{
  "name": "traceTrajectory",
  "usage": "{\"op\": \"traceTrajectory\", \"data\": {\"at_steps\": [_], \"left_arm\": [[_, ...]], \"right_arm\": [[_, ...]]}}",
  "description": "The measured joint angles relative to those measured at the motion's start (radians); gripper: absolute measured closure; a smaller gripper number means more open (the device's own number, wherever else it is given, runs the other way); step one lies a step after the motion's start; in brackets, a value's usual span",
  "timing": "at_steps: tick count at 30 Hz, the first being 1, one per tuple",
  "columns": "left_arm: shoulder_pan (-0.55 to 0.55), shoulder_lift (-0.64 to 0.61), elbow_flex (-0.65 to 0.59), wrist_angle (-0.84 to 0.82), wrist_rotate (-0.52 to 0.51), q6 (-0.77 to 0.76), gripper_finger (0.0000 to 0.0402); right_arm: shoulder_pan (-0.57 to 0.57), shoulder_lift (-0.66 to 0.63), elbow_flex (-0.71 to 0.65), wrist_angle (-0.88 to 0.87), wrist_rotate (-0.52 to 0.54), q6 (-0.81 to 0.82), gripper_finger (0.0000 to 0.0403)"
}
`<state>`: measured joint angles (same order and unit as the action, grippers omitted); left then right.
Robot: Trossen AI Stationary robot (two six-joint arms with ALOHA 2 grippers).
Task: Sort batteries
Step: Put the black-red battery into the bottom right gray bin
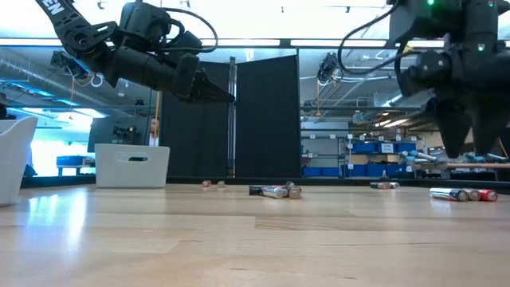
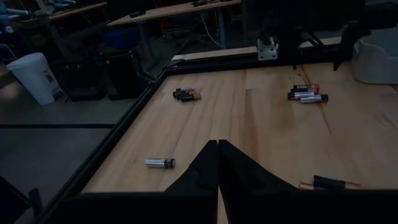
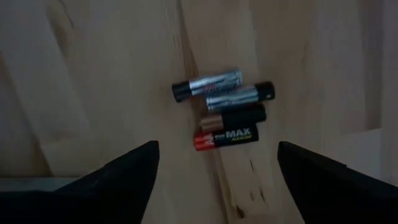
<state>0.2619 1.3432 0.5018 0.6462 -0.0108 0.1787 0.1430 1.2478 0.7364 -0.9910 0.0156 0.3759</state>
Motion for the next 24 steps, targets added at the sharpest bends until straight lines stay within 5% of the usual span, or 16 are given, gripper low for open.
{"op": "traceTrajectory", "data": {"at_steps": [24], "left_arm": [[-0.001, 0.000, 0.000, -0.048, 0.029, 0.000, 0.0389]], "right_arm": [[-0.023, 0.221, -0.001, 0.017, 0.046, -0.139, 0.0056]]}}
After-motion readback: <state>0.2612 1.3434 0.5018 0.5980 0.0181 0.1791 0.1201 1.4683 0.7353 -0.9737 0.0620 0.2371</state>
